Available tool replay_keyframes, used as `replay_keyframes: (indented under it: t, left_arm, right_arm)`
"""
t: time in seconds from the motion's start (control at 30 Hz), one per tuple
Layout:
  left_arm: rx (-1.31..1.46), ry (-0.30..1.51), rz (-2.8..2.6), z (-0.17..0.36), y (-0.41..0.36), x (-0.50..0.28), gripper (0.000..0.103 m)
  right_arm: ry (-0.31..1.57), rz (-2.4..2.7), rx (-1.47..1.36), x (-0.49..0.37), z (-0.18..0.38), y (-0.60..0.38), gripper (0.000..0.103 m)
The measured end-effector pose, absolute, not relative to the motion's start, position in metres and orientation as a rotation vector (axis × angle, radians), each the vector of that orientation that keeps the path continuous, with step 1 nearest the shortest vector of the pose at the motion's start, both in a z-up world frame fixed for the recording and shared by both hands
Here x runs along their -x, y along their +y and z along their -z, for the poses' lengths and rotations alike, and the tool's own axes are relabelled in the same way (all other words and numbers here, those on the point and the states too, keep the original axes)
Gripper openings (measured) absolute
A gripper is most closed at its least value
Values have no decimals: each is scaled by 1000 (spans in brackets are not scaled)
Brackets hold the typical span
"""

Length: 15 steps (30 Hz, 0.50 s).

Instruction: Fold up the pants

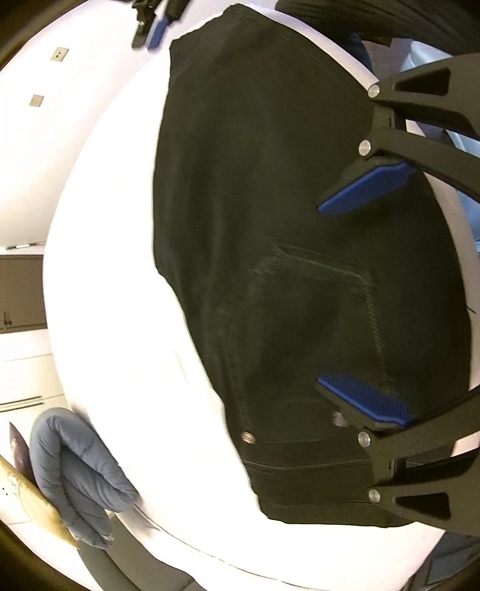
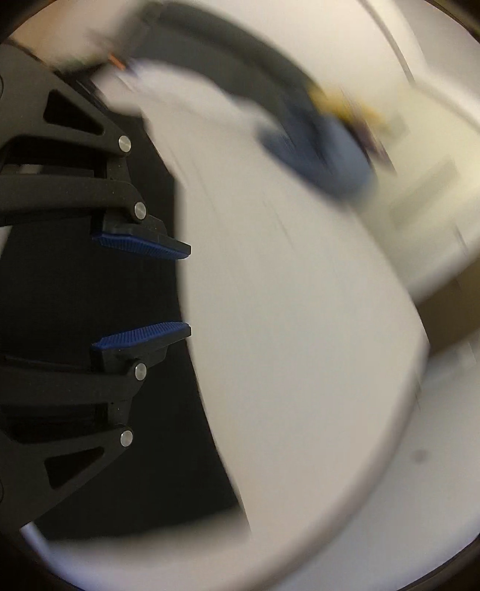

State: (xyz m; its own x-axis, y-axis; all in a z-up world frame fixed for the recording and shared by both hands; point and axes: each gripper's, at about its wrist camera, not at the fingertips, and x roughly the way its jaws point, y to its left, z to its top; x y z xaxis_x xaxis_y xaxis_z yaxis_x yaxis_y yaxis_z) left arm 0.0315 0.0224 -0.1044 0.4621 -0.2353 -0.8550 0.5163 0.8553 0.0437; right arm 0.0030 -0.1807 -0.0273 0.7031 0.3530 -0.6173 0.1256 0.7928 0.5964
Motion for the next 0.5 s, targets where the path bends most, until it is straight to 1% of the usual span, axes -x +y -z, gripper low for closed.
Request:
replay_keyframes:
  t: [0.07, 0.13, 0.17, 0.2, 0.23, 0.3, 0.43, 0.5]
  left_arm:
    - [-307, 985, 482, 107, 17, -36, 90]
    - [-303, 1011, 484, 117, 14, -43, 90]
    - [-311, 1038, 471, 124, 14, -46, 85]
    - [-322, 1075, 453, 134, 16, -50, 83]
    - [-307, 1097, 449, 141, 23, -50, 82]
    - [-266, 1083, 448, 144, 37, -49, 82]
    - [-279, 1064, 450, 145, 50, -45, 82]
    - [-271, 1060, 446, 141, 55, -43, 82]
  right_arm:
    - [863, -241, -721, -20, 52, -142, 33]
    - [961, -277, -737, -35, 90, -111, 33]
    - [1008, -260, -731, -38, 106, -106, 33]
    - [1033, -237, -725, -10, 126, -98, 32]
    - [1033, -219, -745, -3, 139, -108, 15]
    - [1012, -149, -803, 13, 150, -136, 0]
    - [897, 53, -865, 63, 153, -209, 0]
    - [842, 166, -903, 109, 148, -257, 0]
